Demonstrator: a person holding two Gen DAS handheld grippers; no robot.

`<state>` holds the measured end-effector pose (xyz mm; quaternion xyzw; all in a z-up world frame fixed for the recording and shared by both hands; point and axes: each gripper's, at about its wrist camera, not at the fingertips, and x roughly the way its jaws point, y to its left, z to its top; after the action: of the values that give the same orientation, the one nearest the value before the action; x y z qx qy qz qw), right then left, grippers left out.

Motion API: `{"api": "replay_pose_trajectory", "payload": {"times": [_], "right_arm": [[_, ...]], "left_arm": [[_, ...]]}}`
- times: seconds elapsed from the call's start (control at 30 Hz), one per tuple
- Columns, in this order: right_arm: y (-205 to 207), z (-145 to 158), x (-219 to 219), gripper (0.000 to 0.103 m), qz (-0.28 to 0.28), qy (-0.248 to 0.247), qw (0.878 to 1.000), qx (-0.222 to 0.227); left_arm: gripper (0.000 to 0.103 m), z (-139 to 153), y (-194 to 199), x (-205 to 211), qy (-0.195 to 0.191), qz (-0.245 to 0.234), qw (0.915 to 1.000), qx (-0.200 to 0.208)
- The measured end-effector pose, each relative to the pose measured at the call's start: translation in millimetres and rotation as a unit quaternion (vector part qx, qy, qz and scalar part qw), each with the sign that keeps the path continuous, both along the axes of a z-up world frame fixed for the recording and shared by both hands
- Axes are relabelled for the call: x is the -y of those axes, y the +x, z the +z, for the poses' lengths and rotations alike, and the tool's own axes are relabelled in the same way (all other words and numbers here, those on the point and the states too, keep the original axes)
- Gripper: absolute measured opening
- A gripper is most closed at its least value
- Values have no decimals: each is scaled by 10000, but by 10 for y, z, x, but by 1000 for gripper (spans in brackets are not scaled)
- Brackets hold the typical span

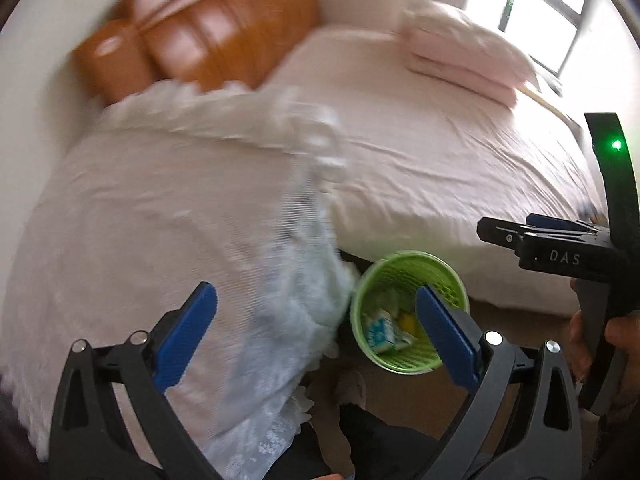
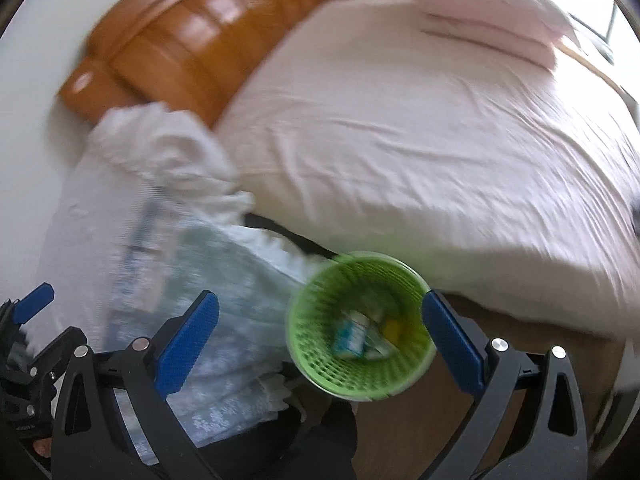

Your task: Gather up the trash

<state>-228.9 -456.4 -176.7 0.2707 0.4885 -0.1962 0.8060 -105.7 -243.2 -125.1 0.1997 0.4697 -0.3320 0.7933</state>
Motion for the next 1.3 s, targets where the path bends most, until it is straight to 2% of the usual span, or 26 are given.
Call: {"api": "replay_pose_trajectory", "payload": {"times": [0.17,0.2,0.3,0.57,0.73,0.87,1.07,1.17,1.2,1.3], "right_arm": [[628,182,-428,101,970,-51,9952,107],[795,222,-608,101,1373,-63,9904,136],[1046,273,-908,101,1957,-99,9805,126],[1383,255,-1390,101,2832,-63,9590,1],[1486,260,-1542,101,2988,-74,9543,35],[1504,261,-1628,101,3025,-88,9531,81],[1582,360,-1661,101,2951,-68,9553,144],[1660,465,-1702,101,2855,-121,9581,183],[1710,568,-1744,101,2818,-188,9587,341],[1777,744,-1802,101,2797,-323,9579,570]], "left_arm": [[95,118,165,-545,-65,995,9950,91],[95,118,172,-616,-68,1127,9936,92],[95,102,196,-860,-29,1575,9875,27],[95,24,132,-1288,-38,2404,9706,-116],[95,39,103,-1396,-30,2602,9655,-86],[95,74,83,-1466,34,2588,9659,-30],[95,237,197,-1625,-61,2746,9614,153],[95,397,283,-1720,-31,2775,9596,459],[95,484,322,-1761,40,2769,9587,649],[95,723,418,-1878,121,2877,9515,1081]]}}
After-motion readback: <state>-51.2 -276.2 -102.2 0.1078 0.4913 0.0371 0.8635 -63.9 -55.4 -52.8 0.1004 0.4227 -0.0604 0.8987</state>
